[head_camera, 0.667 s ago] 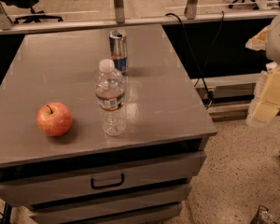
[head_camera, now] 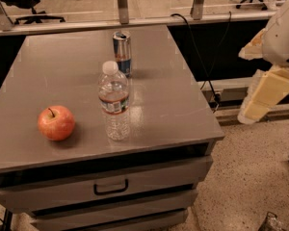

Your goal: Knock water bottle over

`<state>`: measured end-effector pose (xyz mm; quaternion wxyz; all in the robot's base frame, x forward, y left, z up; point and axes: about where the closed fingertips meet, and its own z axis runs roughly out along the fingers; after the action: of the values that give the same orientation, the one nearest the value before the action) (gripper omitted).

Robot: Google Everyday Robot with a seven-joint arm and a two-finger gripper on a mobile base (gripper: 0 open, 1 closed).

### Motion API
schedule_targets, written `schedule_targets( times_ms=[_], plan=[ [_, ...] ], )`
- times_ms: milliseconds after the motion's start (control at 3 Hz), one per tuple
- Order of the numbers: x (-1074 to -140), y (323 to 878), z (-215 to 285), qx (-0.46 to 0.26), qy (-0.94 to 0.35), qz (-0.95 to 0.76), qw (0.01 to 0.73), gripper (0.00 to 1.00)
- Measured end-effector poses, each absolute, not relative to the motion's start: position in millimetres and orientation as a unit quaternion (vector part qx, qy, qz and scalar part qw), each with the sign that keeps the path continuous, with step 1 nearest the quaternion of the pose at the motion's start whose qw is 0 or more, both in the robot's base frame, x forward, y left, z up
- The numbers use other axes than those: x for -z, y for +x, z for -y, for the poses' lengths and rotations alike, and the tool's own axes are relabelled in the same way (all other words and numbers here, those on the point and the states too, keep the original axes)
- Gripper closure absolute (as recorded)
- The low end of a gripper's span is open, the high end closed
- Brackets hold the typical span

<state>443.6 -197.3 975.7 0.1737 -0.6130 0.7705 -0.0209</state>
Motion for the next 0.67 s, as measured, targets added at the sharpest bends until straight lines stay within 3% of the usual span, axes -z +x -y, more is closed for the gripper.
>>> schedule_targets(
  times_ms=[667],
  plan=[
    [-971,462,114,-0.071,-0.640,-0.724,0.247,0.66]
  ],
)
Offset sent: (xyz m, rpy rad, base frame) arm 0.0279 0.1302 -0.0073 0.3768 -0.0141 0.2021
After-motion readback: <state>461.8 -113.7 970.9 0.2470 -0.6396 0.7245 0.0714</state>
